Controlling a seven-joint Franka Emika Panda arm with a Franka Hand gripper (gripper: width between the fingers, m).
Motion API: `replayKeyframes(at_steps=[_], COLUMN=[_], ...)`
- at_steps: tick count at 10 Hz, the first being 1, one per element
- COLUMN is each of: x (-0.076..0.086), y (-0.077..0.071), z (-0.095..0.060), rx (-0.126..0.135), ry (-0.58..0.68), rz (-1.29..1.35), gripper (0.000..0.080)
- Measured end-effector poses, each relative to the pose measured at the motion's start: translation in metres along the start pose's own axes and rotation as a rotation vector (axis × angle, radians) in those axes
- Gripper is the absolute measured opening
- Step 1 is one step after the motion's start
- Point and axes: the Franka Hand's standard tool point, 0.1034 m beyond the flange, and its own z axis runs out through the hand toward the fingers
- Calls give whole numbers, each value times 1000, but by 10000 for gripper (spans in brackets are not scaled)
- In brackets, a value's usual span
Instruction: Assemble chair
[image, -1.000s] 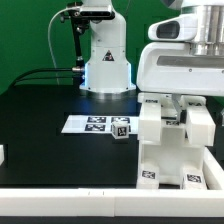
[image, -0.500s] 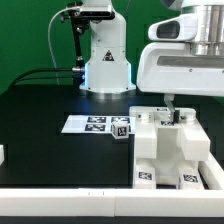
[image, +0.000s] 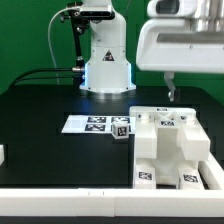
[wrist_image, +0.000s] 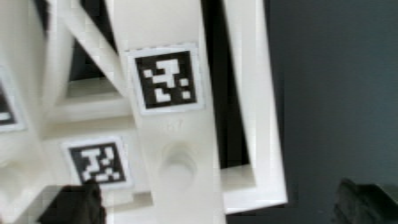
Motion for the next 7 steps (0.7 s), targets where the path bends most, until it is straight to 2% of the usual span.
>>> replayKeyframes(at_steps=[5,6,7], x=[-3,-17,-36], y=[2,8,17], z=[5,4,1], rx=[1,24,35], ry=[-6,-23,-45], rz=[7,33,51], gripper=[649,649,649])
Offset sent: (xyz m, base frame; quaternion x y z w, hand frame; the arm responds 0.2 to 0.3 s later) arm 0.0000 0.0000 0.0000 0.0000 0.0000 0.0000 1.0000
